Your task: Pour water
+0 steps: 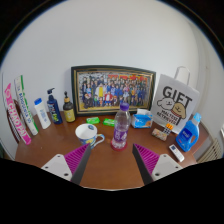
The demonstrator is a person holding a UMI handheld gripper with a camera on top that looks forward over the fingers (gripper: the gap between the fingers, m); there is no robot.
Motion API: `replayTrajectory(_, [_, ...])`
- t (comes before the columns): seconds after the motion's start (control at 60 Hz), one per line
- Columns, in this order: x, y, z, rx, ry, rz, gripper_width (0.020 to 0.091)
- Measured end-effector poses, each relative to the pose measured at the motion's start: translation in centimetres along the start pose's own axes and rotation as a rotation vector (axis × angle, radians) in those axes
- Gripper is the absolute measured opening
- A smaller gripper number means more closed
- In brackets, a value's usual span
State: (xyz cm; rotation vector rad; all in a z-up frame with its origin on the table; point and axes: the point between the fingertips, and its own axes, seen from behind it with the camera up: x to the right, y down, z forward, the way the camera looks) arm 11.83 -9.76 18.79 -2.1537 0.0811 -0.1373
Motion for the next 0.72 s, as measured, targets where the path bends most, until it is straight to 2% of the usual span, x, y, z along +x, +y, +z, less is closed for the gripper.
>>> replayTrajectory(0.167, [-2.7,-0.2,-8.0,0.016,0.012,-0.032,0.0856])
replayTrajectory(0.317, [-4.3,-0.2,-12.4,0.039,0.020,-0.041,0.0856])
replayTrajectory(0.717, [-5.3,1.7,-14.4,0.026,0.016,0.017,0.0851])
